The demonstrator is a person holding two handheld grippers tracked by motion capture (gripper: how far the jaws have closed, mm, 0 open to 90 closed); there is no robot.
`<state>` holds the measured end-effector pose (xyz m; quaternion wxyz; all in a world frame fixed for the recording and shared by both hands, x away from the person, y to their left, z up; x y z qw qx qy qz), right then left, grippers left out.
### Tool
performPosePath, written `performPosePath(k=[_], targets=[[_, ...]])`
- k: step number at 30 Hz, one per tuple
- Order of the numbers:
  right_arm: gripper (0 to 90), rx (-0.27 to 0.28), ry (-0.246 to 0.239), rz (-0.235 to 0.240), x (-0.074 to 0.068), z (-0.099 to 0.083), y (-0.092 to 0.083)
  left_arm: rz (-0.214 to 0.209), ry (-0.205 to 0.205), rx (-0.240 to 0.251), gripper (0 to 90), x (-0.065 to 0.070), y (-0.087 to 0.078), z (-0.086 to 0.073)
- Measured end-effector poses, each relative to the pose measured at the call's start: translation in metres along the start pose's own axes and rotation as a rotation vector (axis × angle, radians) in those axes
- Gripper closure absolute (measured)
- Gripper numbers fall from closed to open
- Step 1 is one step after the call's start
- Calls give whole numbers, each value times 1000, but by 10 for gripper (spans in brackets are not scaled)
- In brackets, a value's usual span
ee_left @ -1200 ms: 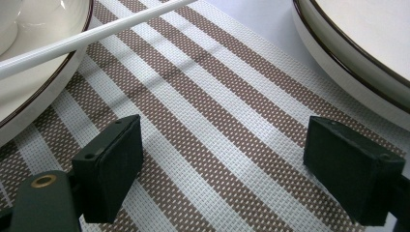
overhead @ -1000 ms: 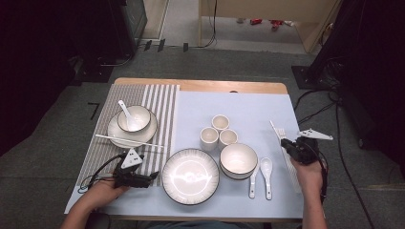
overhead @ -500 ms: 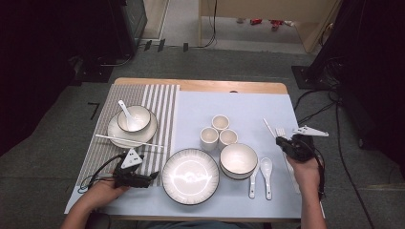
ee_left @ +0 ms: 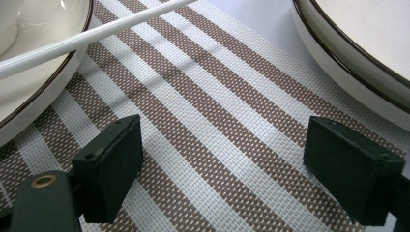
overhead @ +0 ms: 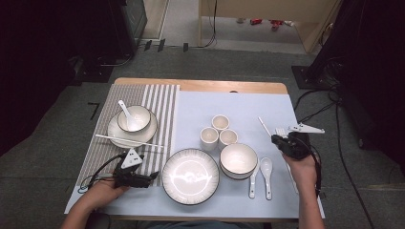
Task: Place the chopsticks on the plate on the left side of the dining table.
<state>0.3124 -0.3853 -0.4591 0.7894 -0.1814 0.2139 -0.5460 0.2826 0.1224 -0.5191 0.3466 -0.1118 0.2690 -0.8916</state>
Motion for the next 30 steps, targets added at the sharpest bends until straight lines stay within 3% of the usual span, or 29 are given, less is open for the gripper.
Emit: performPosePath(k=[15, 30], targets=[[854, -11, -40, 37, -15, 11, 7, -1, -1, 0, 146, 0, 0, 0], [855, -7, -43, 70, -22, 22, 6, -1, 0, -1, 146, 0, 0, 0]])
Point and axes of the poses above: each handheld gripper's, and its own axes: y roughly forward along the jaws, z roughly out of its top, x roughly to its right, the point moved 3 cm from there along y, roughly forward along the jaws, and after that the axes turned 9 degrees about x, right-handed, at the moved point
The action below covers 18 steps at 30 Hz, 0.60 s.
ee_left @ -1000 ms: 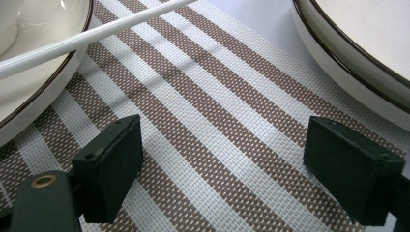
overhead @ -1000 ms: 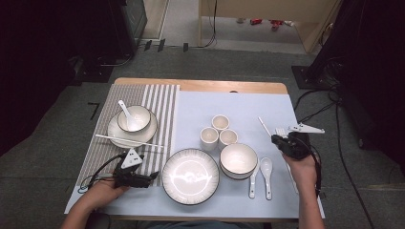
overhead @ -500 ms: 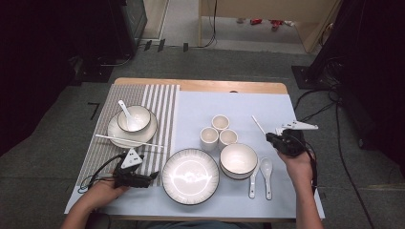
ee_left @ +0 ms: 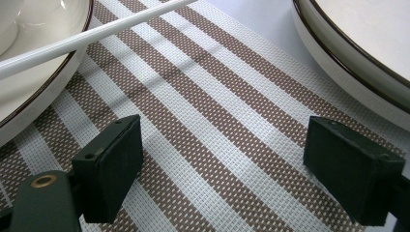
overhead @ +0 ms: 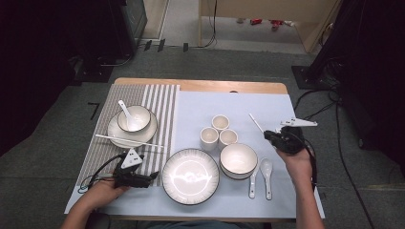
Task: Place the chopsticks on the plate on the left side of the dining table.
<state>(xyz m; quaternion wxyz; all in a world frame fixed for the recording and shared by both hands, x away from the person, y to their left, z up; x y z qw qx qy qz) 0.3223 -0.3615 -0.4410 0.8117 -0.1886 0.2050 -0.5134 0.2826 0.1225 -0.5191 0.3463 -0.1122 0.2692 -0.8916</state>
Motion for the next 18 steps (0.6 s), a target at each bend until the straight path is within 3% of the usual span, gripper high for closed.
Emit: performPosePath(k=[18], targets=[[855, -8, -26, 26, -11, 9, 3, 1, 1, 1, 146, 0, 0, 0]])
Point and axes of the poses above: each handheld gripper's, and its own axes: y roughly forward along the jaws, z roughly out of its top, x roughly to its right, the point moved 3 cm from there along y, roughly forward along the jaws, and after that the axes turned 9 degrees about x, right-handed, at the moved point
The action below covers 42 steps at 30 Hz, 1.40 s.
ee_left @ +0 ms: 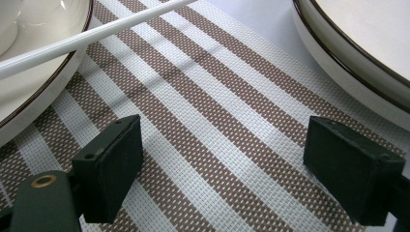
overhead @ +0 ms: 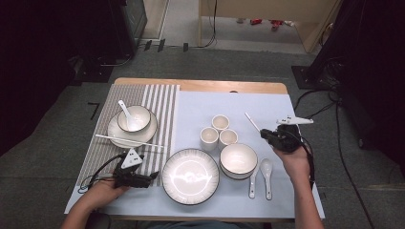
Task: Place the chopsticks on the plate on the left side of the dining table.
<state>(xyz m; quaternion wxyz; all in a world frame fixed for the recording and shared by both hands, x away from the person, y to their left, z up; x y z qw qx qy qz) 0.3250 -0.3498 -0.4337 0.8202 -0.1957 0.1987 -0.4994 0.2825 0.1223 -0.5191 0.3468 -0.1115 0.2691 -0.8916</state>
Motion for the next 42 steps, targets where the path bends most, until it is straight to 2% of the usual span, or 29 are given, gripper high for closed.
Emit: performPosePath(k=[42], targets=[[854, -4, -35, 70, -24, 25, 5, 0, 1, 0, 146, 0, 0, 0]])
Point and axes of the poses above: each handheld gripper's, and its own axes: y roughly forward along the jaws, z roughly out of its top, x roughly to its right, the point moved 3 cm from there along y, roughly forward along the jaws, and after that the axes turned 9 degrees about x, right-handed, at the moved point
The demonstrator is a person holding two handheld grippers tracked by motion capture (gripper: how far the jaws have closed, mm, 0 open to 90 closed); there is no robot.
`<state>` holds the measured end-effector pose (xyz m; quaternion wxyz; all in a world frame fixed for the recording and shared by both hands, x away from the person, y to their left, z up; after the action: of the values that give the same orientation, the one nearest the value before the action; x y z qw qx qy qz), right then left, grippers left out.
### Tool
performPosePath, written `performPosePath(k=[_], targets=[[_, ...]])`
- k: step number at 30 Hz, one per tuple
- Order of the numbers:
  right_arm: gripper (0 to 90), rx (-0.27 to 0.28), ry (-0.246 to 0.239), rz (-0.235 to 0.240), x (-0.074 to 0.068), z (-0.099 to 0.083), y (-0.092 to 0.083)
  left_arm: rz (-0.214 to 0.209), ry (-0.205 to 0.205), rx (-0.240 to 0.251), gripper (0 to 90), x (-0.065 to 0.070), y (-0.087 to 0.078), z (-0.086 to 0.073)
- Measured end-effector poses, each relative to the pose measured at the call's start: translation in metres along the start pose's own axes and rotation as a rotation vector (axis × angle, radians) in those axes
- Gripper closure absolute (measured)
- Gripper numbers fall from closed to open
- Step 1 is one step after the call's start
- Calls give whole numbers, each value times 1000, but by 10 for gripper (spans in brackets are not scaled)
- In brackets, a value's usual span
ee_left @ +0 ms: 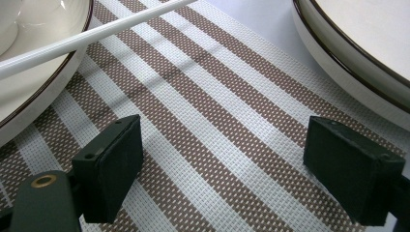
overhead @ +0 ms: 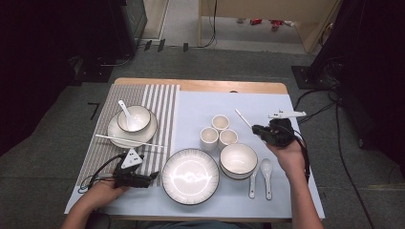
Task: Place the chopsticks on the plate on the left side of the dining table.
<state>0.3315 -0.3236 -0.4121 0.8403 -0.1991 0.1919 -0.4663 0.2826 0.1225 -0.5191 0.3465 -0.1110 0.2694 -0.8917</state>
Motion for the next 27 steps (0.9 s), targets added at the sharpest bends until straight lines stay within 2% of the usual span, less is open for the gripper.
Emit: performPosePath(k=[27], targets=[[854, 15, -33, 50, -17, 15, 6, 0, -2, 0, 146, 0, 0, 0]])
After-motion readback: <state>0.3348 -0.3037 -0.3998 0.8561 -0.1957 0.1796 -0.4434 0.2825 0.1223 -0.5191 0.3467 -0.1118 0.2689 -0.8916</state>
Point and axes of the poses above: each handheld gripper's, and its own axes: y roughly forward along the jaws, z roughly out of its top, x roughly to its right, the point moved 3 cm from there along y, roughly forward along the jaws, and after that the axes turned 9 degrees about x, right-handed, at the moved point
